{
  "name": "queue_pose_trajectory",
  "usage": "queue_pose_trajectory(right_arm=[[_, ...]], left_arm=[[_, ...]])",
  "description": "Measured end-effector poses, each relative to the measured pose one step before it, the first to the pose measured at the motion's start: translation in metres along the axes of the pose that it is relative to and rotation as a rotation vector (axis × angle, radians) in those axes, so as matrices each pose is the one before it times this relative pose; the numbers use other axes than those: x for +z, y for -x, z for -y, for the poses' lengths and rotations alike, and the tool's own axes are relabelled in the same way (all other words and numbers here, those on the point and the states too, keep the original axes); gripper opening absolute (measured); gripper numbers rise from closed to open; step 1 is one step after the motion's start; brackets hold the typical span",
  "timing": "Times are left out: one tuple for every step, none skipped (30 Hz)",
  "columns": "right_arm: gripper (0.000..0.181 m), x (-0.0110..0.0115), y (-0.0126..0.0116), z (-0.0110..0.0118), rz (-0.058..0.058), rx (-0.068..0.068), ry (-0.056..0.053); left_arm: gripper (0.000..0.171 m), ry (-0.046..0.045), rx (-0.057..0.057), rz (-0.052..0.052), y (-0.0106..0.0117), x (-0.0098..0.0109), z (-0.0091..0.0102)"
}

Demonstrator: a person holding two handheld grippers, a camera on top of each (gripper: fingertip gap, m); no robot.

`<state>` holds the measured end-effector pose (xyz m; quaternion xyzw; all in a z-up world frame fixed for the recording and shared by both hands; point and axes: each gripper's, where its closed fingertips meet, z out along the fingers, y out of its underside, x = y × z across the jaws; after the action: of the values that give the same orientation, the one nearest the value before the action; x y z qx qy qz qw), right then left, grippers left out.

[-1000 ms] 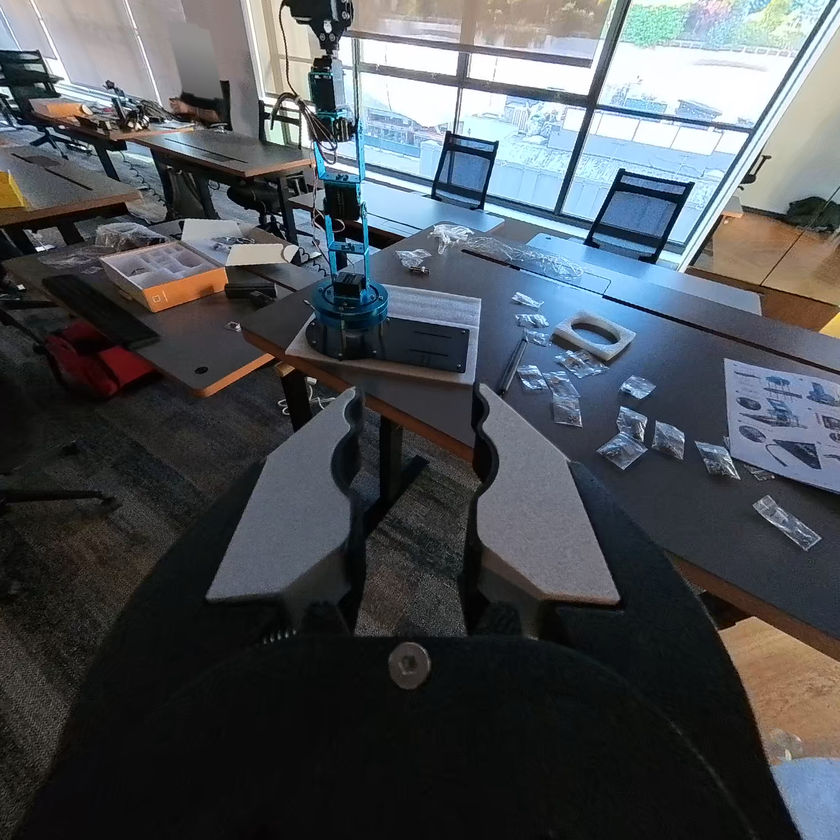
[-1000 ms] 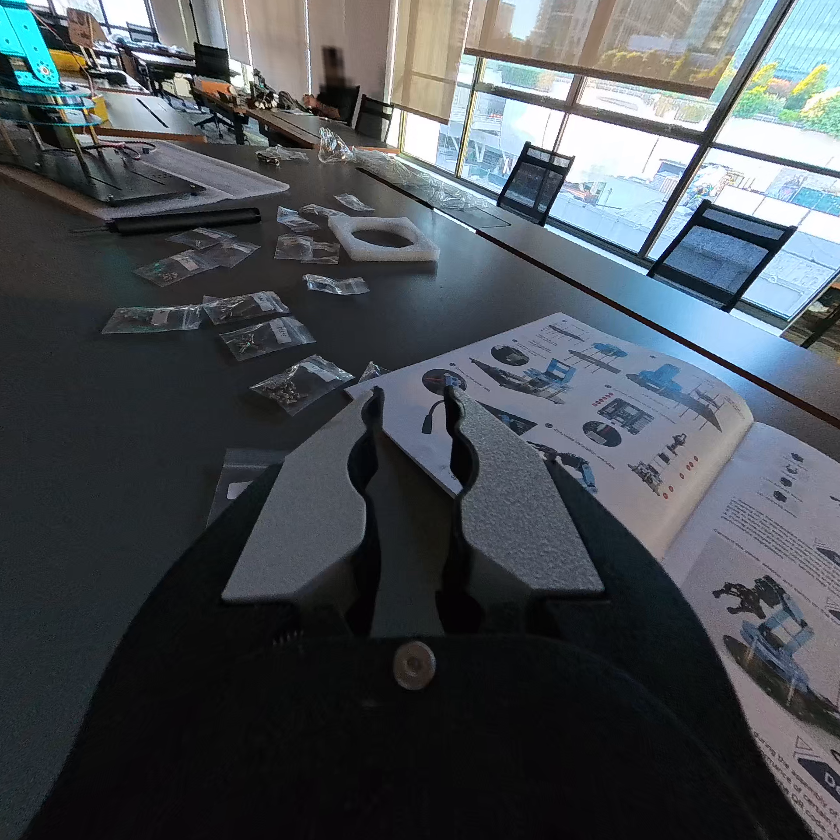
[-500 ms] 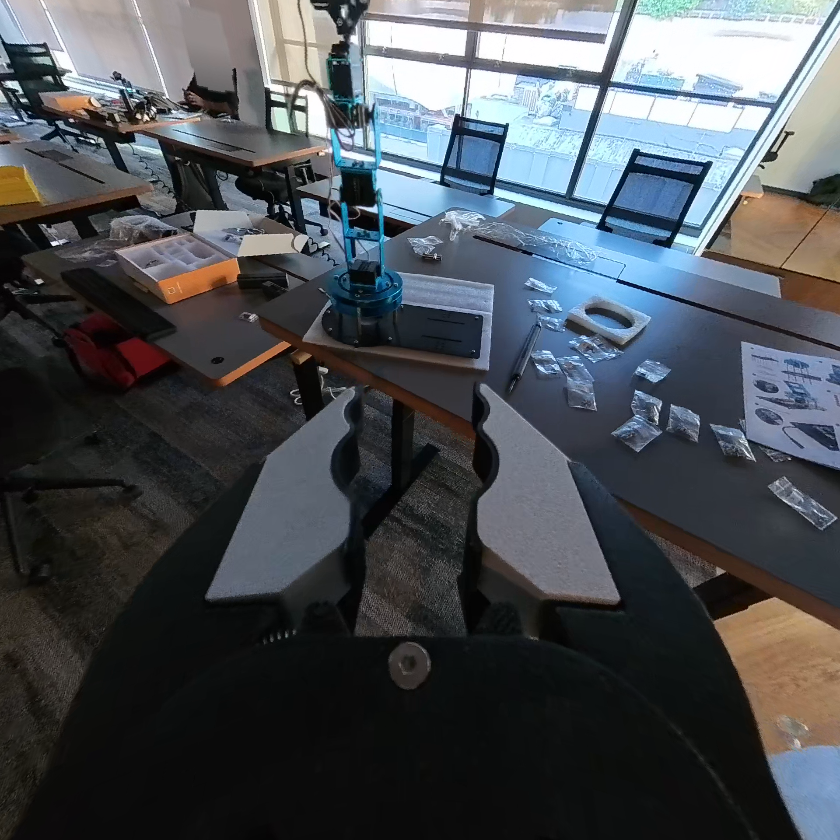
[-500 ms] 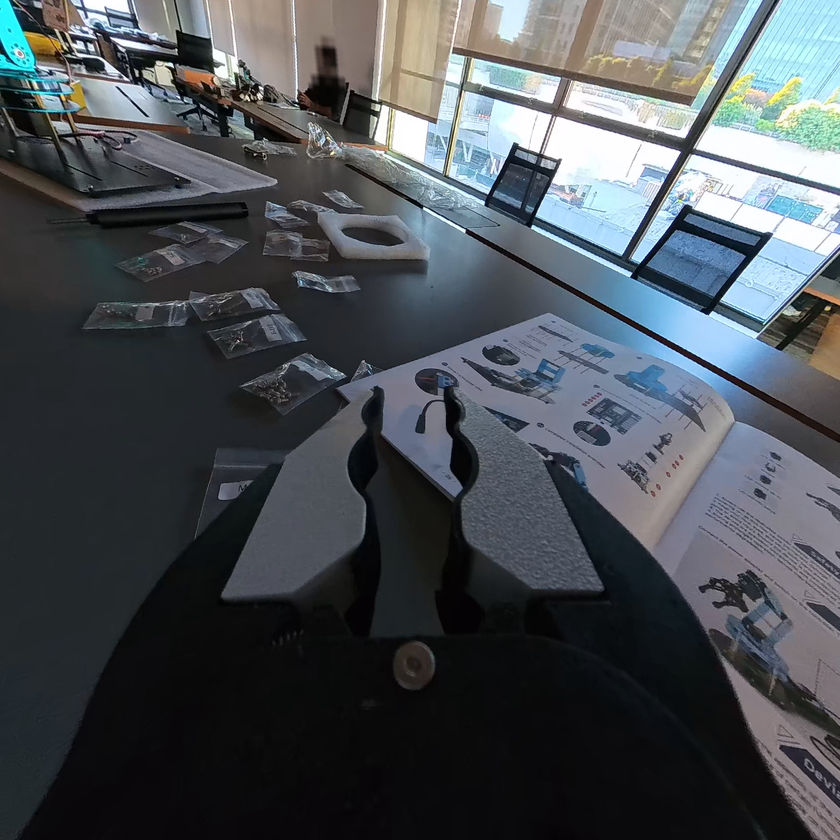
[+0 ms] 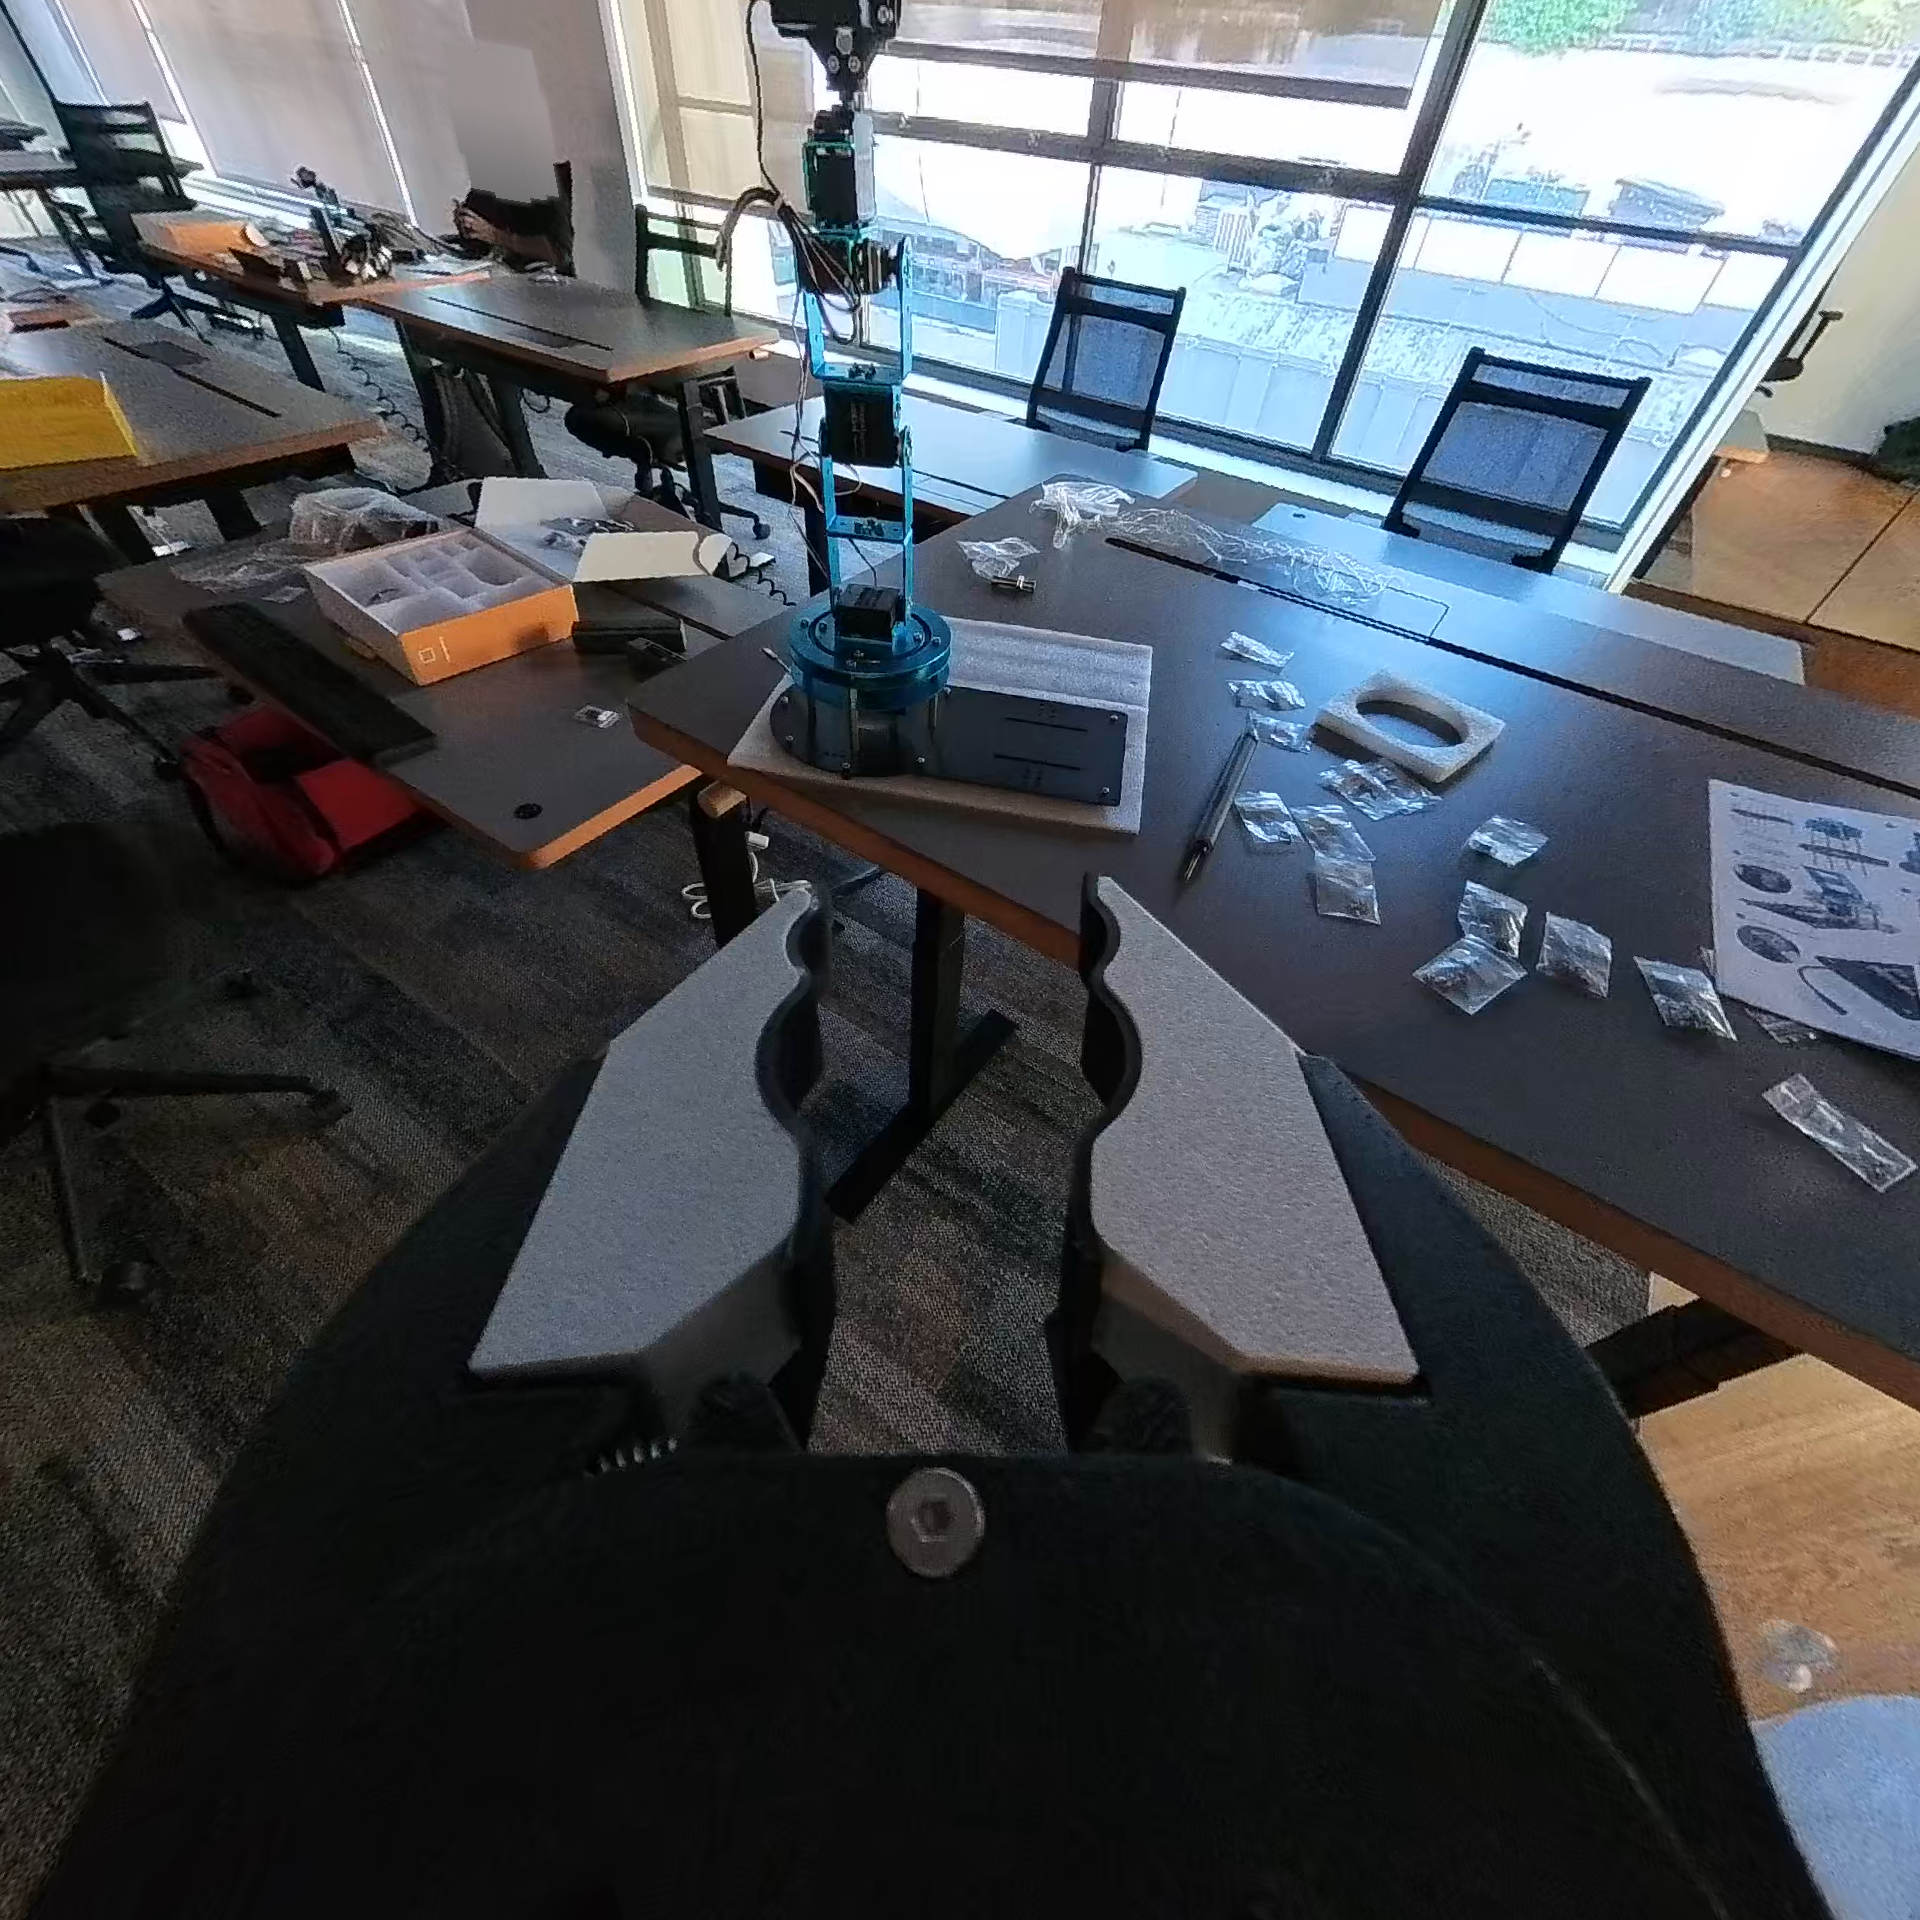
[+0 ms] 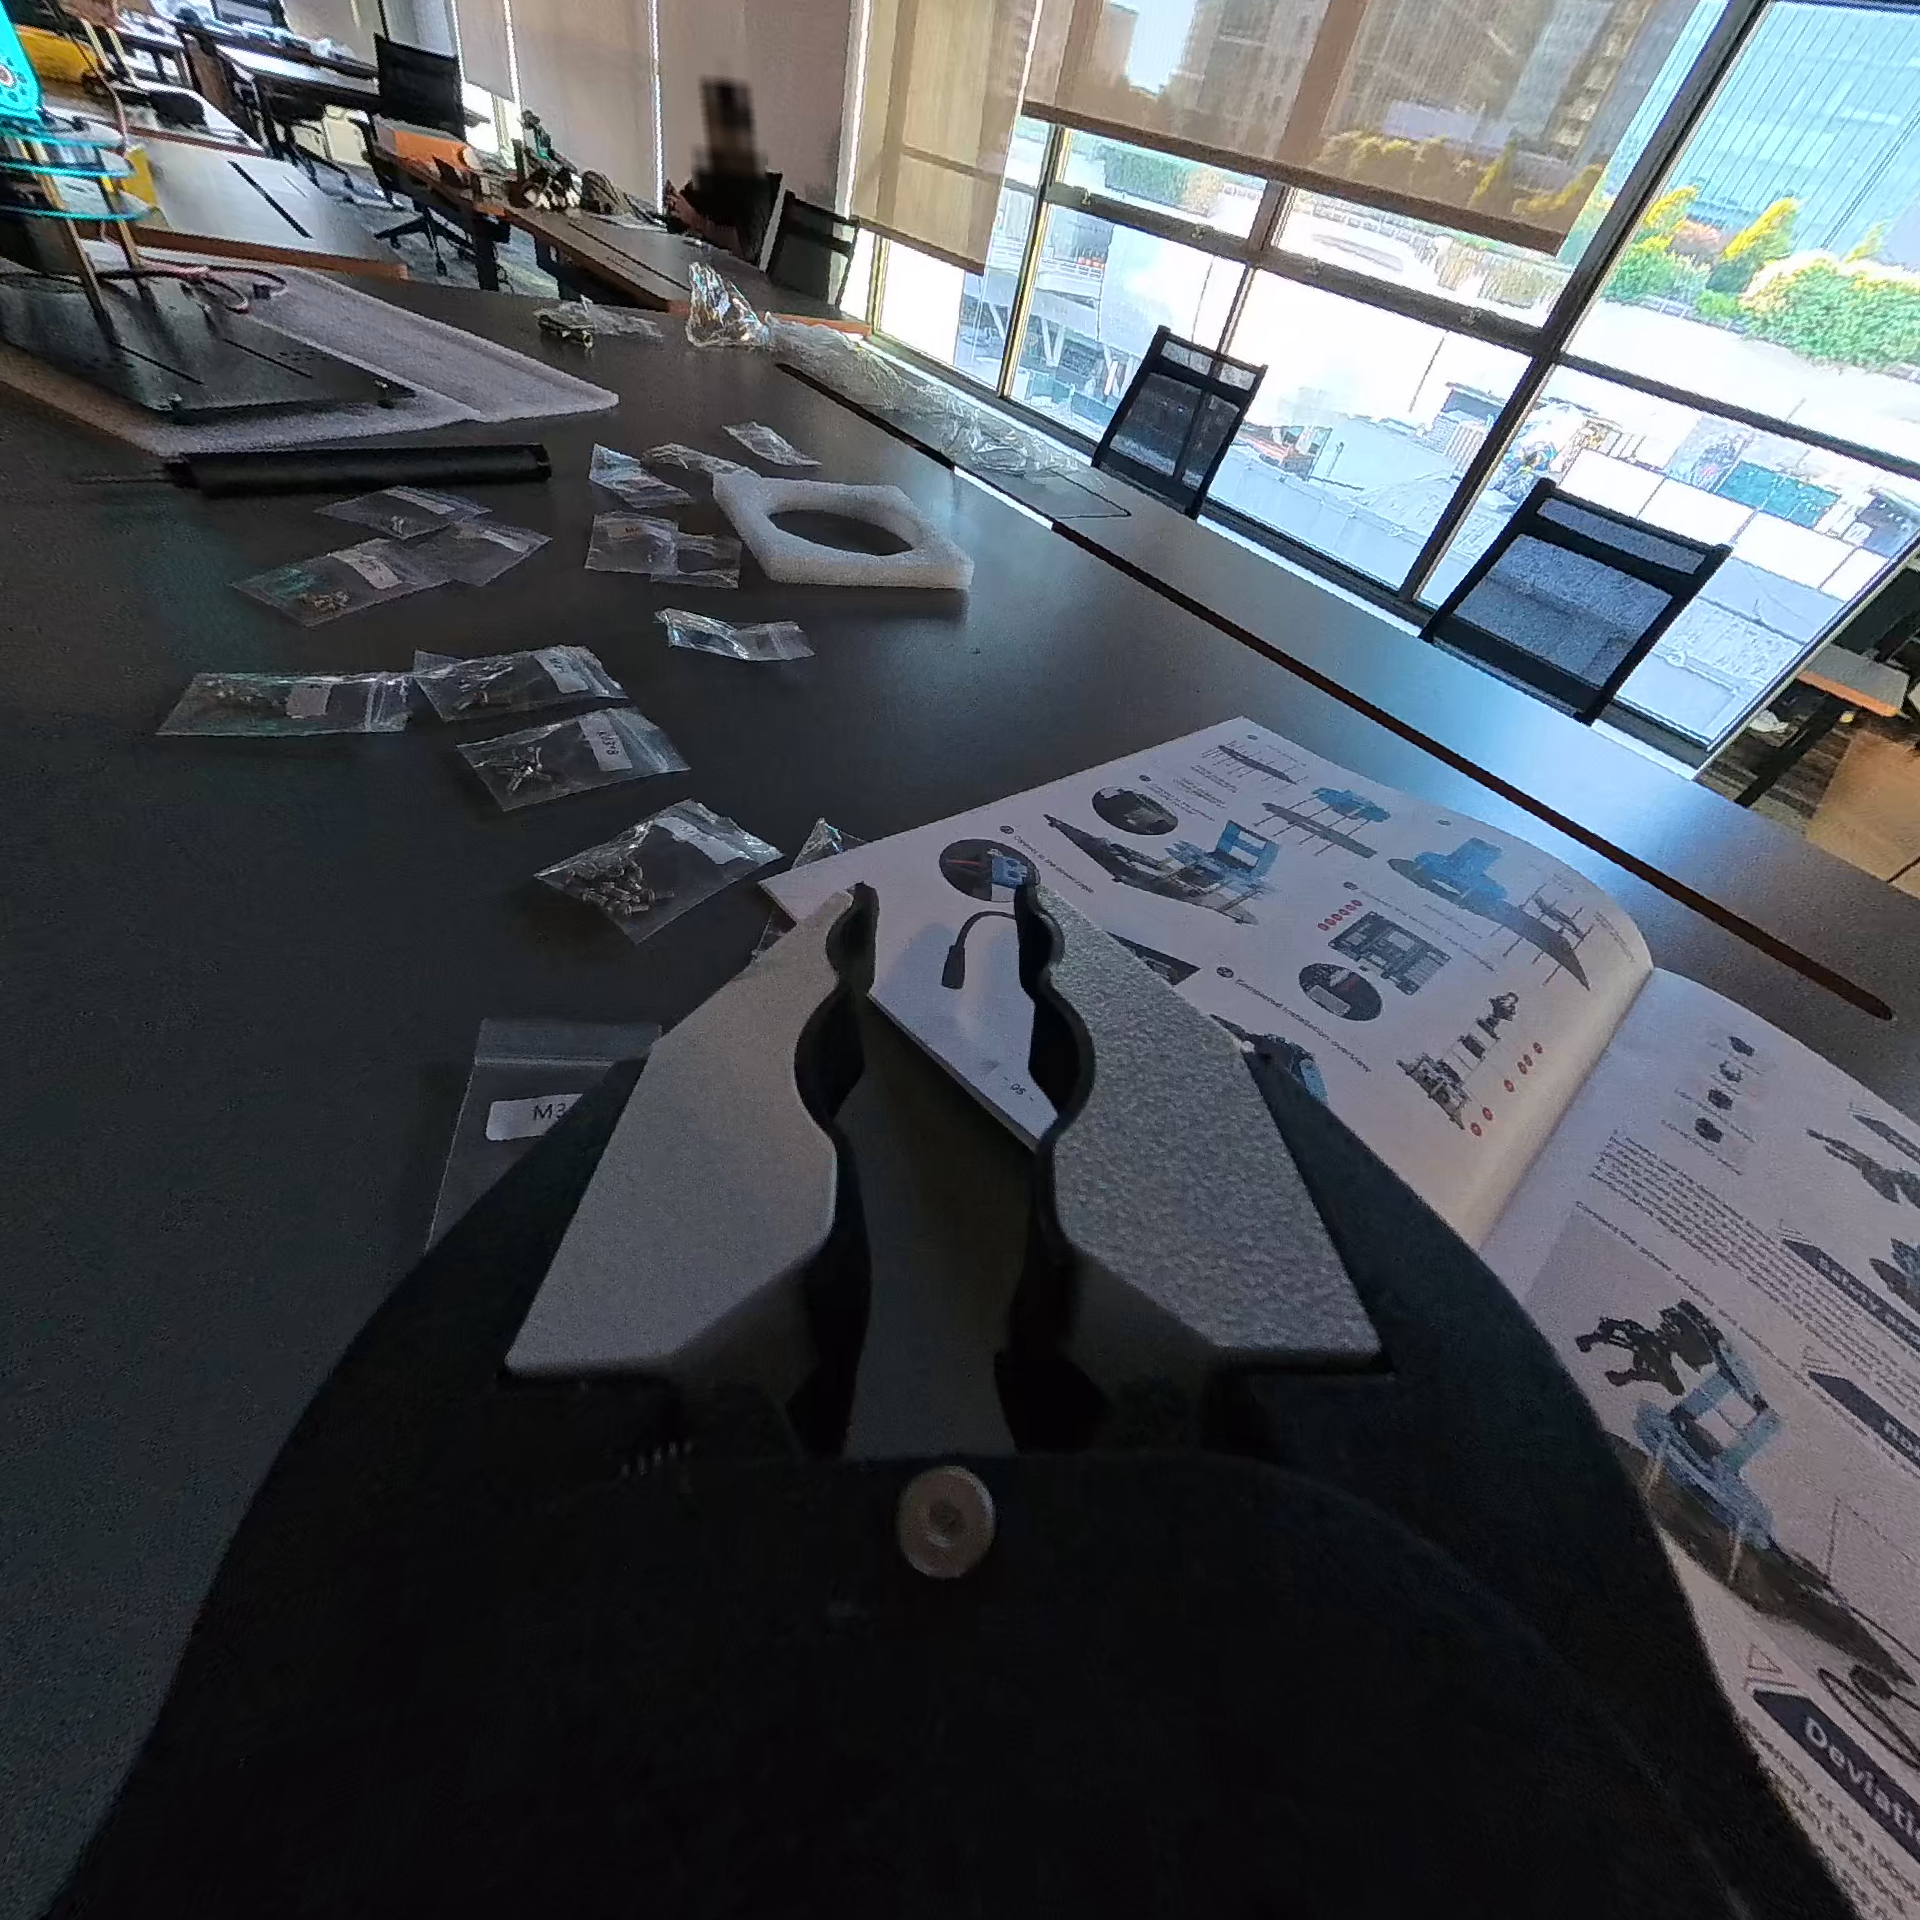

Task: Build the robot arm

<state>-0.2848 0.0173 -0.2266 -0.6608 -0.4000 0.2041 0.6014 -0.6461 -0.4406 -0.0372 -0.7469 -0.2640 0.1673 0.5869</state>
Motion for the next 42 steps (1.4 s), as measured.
queue_pose_trajectory(right_arm=[[0.025,-0.00016,0.00002,0.00019,-0.0006,-0.0011,-0.0015],[0.025,-0.00012,0.00027,0.00003,0.0001,-0.0019,-0.0005],[0.025,-0.00007,0.00021,0.00002,0.0002,-0.0024,0.0004],[0.025,0.00007,0.00016,-0.0001,-0.0003,-0.0022,0.0007],[0.025,0.00004,0.00029,-0.00016,0.0003,-0.0016,0.0012],[0.026,0.00001,0.00029,-0.0001,0.0009,-0.0004,0.0011],[0.026,0.00001,0.00028,-0.00009,0.0007,-0.0016,0.0004],[0.025,-0.00007,0.00004,0.0,-0.0004,-0.0017,0.0003],[0.026,0.00003,0.00005,-0.00007,-0.0002,-0.0011,0.0001],[0.026,-0.00004,0.00022,0.00006,0.0004,-0.0007,-0.0001],[0.026,-0.00002,0.00006,-0.00005,-0.0001,-0.0005,-0.0003],[0.026,-0.00006,-0.00005,0.00002,-0.0008,-0.0004,-0.0001],[0.026,-0.00011,-0.00017,-0.0001,-0.001,0.0005,0.0005],[0.026,-0.00012,-0.00004,-0.00012,0.0002,0.0018,0.0004],[0.026,-0.00026,-0.00005,0.0001,0.0004,0.0022,-0.0009],[0.027,-0.00034,-0.00013,0.00004,0.0002,0.0028,-0.0016],[0.027,-0.00021,0.00002,0.00019,0.0008,0.0024,-0.0015],[0.027,-0.00015,-0.00007,0.00005,0.001,0.0028,-0.0006],[0.027,-0.00015,0.00027,-0.00019,0.0027,0.0033,0.0007],[0.027,-0.00013,0.00018,-0.00002,0.0013,0.0017,-0.0003],[0.028,-0.00031,0.0001,0.00001,0.0004,0.0023,0.0],[0.028,-0.00038,0.00043,-0.00027,0.0034,0.0062,0.0016],[0.029,-0.00055,0.00028,0.00004,0.0025,0.0074,-0.0005],[0.029,-0.00064,-0.00004,0.00024,0.001,0.0065,-0.0022],[0.03,-0.00069,-0.00022,0.00052,-0.0011,0.0029,-0.004],[0.03,-0.00058,-0.00027,0.00037,-0.0016,0.0011,-0.0032],[0.03,-0.00052,0.00029,0.00035,0.0018,-0.0018,-0.0033],[0.031,-0.00062,0.00076,0.00067,0.0019,-0.0052,-0.0057],[0.031,-0.00092,0.00066,0.00112,-0.0019,-0.0087,-0.0077],[0.032,-0.00109,0.00089,0.00146,-0.0035,-0.0136,-0.0091],[0.032,-0.00112,0.00173,0.00162,-0.0014,-0.0201,-0.0091],[0.033,-0.00134,0.00183,0.00195,-0.0059,-0.0195,-0.0026],[0.034,-0.00221,0.00334,0.00359,-0.0095,-0.0069,0.0076],[0.034,-0.00453,0.00987,0.00813,0.0074,0.008,0.0147],[0.034,-0.00633,0.01612,0.0145,0.0134,0.0092,-0.0138],[0.033,-0.00643,0.01883,0.01749,-0.0011,0.0078,-0.0321],[0.033,-0.00456,0.02226,0.01614,-0.0007,0.0013,-0.0269],[0.033,-0.00161,0.02553,0.01284,0.0075,-0.0089,-0.0166],[0.033,0.00161,0.02733,0.00836,0.0115,-0.0137,0.0022],[0.035,0.00452,0.02828,0.00423,0.0151,-0.0134,0.0212],[0.037,0.00621,0.02888,0.00182,0.0185,-0.0057,0.0317],[0.04,0.00659,0.02957,0.00208,0.0227,0.0029,0.0217]], left_arm=[[0.046,0.0002,-0.002,0.001,-0.00002,-0.00064,-0.00071],[0.046,0.00002,-0.0026,0.0005,0.00002,-0.0006,-0.00088],[0.046,-0.00006,-0.0026,0.0007,0.00006,-0.00057,-0.00096],[0.046,0.0008,-0.0023,0.0009,0.00005,-0.00055,-0.00107],[0.046,0.00156,-0.002,0.0005,-0.00003,-0.00052,-0.00116],[0.046,0.0014,-0.0016,0.0004,-0.00003,-0.00054,-0.00104],[0.046,0.00149,-0.0007,0.0005,-0.00018,-0.00063,-0.00088],[0.046,0.00188,0.0002,0.0009,-0.00007,-0.00071,-0.00075],[0.046,0.00084,0.0006,0.0012,-0.00004,-0.00082,-0.00045],[0.046,-0.00085,0.0004,0.0011,-0.00004,-0.00094,-0.00017],[0.046,-0.00128,-0.0003,0.0011,0.00004,-0.00107,-0.00014],[0.046,-0.00027,-0.001,0.0007,0.00017,-0.00097,-0.00022],[0.046,0.00063,-0.0014,0.0003,0.00017,-0.00095,-0.00042],[0.046,0.0006,-0.001,0.0007,0.00011,-0.00095,-0.00032],[0.046,0.00007,-0.0001,0.0015,0.00034,-0.00099,-0.00027],[0.046,-0.00118,0.0001,0.0019,0.00026,-0.00102,-0.00014],[0.046,-0.00247,-0.0009,0.0008,0.00026,-0.00086,-0.00002],[0.046,-0.00164,-0.0019,-0.0009,0.0,-0.00063,-0.00016],[0.046,0.00097,-0.0013,-0.0014,0.0,-0.00023,-0.00078],[0.046,0.00251,0.0008,-0.0014,0.00007,0.00001,-0.00112],[0.046,0.00255,0.0027,-0.0015,0.00014,0.00025,-0.00116],[0.046,0.0024,0.0029,-0.0024,0.00036,0.00043,-0.00138],[0.046,0.00304,0.0014,-0.0044,0.00055,0.00086,-0.00161],[0.047,0.00446,-0.0005,-0.007,0.0008,0.00096,-0.0019],[0.047,0.00575,-0.0004,-0.0081,0.00128,0.00107,-0.00207],[0.047,0.00606,0.0012,-0.0073,0.00221,0.00083,-0.00232],[0.047,0.00561,0.0019,-0.006,0.00308,0.00046,-0.00232],[0.047,0.00455,0.0009,-0.0056,0.00404,-0.00015,-0.00229],[0.048,0.00226,-0.0007,-0.0065,0.00479,-0.00086,-0.00226],[0.048,-0.0012,-0.0024,-0.0078,0.00568,-0.00159,-0.00217],[0.048,-0.00371,-0.0042,-0.0077,0.00676,-0.00233,-0.00248],[0.048,-0.00384,-0.0059,-0.0054,0.00856,-0.00311,-0.00311],[0.049,-0.0025,-0.0077,-0.002,0.01066,-0.00366,-0.00389],[0.049,-0.00162,-0.0098,-0.0005,0.01251,-0.00434,-0.0042],[0.049,-0.00206,-0.0105,-0.0001,0.01389,-0.00522,-0.00421],[0.049,-0.00301,-0.0087,0.0034,0.01603,-0.0059,-0.00446],[0.049,-0.00155,-0.0085,0.0082,0.01818,-0.00608,-0.00529],[0.05,0.00206,-0.0105,0.0073,0.01971,-0.00525,-0.007],[0.05,0.00568,-0.013,-0.0008,0.01987,-0.00389,-0.00867],[0.051,0.01044,-0.0173,-0.0129,0.01935,-0.00189,-0.01046],[0.053,0.01893,-0.0186,-0.0253,0.01847,-0.00013,-0.01241],[0.056,0.02454,-0.0091,-0.0311,0.01831,0.00075,-0.01375]])
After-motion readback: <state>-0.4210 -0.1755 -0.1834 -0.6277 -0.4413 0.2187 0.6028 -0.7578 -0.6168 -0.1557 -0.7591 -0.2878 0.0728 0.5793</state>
